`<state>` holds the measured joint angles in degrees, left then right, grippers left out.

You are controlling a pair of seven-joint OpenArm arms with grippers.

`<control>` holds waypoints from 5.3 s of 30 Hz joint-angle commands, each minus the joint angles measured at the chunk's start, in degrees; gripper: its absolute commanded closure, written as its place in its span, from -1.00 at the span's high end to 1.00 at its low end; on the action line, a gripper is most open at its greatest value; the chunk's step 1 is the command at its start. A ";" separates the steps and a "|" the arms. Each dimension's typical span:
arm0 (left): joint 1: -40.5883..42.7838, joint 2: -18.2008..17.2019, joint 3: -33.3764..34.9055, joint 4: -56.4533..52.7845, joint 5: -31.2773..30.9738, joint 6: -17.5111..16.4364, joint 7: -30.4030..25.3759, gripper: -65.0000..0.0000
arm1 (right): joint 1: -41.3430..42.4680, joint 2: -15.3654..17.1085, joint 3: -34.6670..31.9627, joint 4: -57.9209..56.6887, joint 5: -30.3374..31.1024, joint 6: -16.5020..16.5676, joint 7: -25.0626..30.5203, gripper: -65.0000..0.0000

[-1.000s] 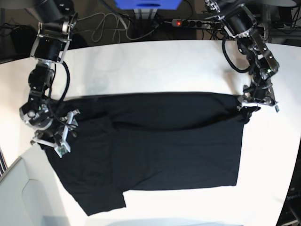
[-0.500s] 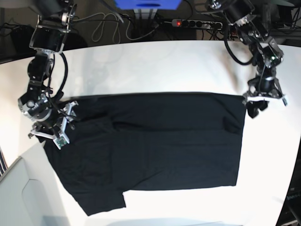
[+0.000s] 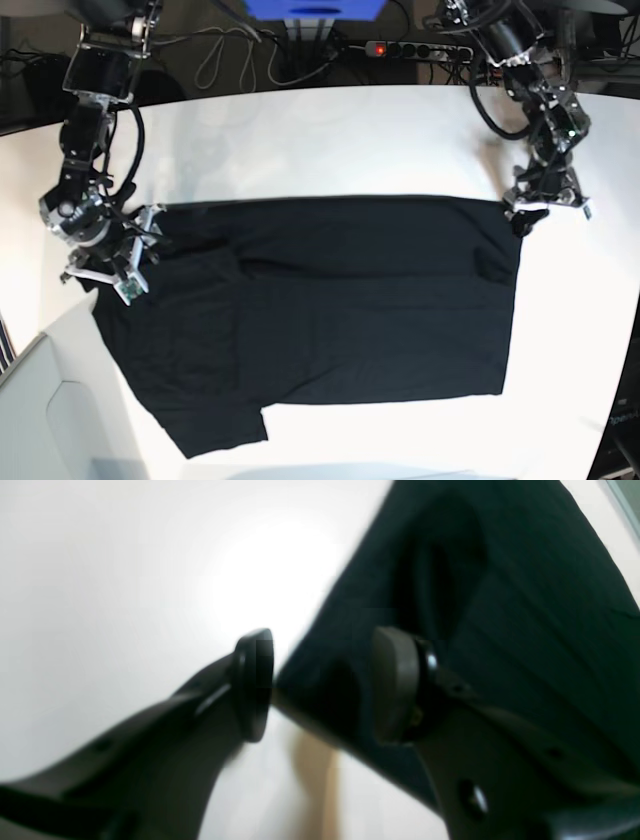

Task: Fold the T-shirt properly
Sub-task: 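Lower the held shoulder edge onto the shirt body with both grippers, then drag the held edge back toward the robot with both grippers, then lift and stretch the shirt edge back toward the robot, then release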

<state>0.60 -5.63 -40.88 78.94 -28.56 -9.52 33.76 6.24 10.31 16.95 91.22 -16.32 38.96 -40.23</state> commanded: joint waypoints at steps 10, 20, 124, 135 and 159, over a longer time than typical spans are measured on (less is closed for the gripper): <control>-2.23 -1.89 -0.04 -6.89 -0.67 -0.28 -1.10 -0.08 | -0.48 0.29 9.29 1.40 0.62 1.04 0.89 0.34; -1.79 -1.80 -0.04 -7.60 -0.76 -0.28 -0.92 -1.00 | -1.10 1.08 13.86 -5.20 0.80 1.04 1.33 0.33; 6.65 -4.97 -0.48 10.43 -9.64 0.24 3.56 -1.00 | 2.86 8.46 13.34 -6.87 0.45 1.04 -7.64 -1.00; -1.00 -4.97 -0.66 20.80 -9.11 0.24 13.23 -1.00 | 9.98 9.87 9.64 -6.43 0.36 1.04 -8.61 -1.00; 12.37 1.10 -4.96 21.06 -9.55 -0.02 12.53 -1.00 | -8.75 6.27 13.60 -1.51 0.54 1.04 -8.08 -1.00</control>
<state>12.64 -3.70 -45.41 99.02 -38.02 -9.56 47.24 -3.64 15.42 30.24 88.58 -15.97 39.44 -49.25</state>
